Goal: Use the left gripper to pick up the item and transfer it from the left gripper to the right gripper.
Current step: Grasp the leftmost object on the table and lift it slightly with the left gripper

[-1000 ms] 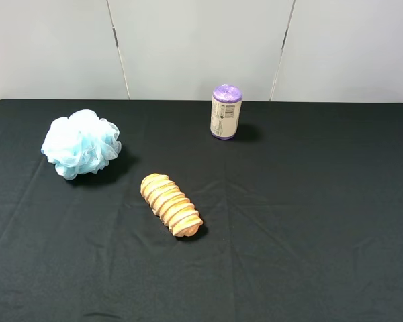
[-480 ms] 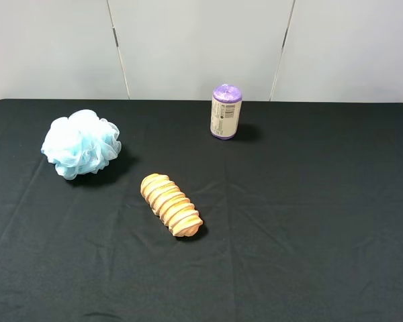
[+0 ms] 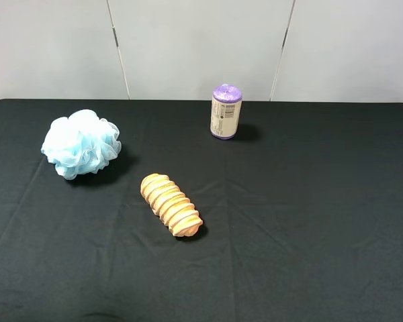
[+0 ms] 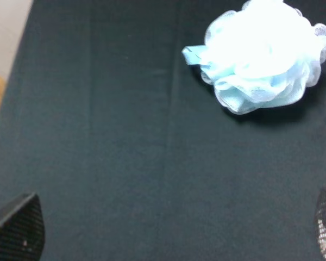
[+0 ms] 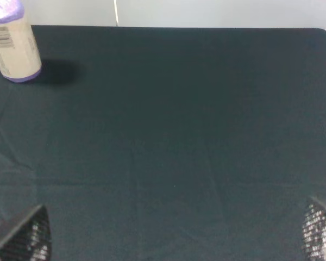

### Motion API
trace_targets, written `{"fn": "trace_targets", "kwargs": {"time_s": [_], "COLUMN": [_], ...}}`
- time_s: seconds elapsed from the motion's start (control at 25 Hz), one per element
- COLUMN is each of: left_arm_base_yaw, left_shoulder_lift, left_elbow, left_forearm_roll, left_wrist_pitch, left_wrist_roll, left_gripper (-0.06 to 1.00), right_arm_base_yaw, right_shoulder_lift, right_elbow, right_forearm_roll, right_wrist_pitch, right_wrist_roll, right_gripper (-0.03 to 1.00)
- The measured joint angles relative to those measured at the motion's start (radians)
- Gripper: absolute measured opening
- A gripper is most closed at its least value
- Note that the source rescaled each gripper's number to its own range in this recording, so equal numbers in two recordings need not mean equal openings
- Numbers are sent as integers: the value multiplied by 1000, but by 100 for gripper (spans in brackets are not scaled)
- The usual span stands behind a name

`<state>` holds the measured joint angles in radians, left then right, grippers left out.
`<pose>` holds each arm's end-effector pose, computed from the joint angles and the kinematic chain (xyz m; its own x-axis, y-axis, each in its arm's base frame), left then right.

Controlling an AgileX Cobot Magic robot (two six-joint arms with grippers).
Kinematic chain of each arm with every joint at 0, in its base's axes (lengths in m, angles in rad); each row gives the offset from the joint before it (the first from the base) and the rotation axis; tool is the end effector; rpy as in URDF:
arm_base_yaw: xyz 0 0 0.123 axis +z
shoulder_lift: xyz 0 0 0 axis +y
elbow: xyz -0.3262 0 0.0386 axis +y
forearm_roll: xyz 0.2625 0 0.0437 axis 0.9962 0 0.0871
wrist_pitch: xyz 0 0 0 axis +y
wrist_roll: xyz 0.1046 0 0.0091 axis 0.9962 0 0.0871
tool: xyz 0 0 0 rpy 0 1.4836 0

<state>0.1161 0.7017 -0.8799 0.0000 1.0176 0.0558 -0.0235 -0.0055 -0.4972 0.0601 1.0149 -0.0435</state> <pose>0.1023 0.0119 0.3808 -0.6841 -0.0236 -0.7290 -0.0778 0.9961 0.0407 -0.0218 0.0059 0.2814 -0.4112 -0.0021 -0.9116 -0.0279 0.9996 0.0103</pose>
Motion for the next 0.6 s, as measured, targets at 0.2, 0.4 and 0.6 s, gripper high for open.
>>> {"fn": "trace_targets", "kwargs": {"time_s": [0.2,0.4,0.6], "left_arm_base_yaw": [-88,-142,-199], "left_shoulder_lift": [183,432,636], "left_elbow": [-31,-79,-149], "left_forearm_roll": [14,6,0], "left_wrist_pitch": [-40,-104,-148], "left_wrist_roll": [1,1,1], "left_gripper": [100,100,100], "right_arm_base_yaw": [0,0,0], "right_shoulder_lift": [0,0,0], "right_elbow": [0,0,0], "right_forearm_roll": [0,0,0], "right_wrist_pitch": [0,0,0], "right_wrist_roll": [0,0,0], "right_gripper": [100,100,100]}}
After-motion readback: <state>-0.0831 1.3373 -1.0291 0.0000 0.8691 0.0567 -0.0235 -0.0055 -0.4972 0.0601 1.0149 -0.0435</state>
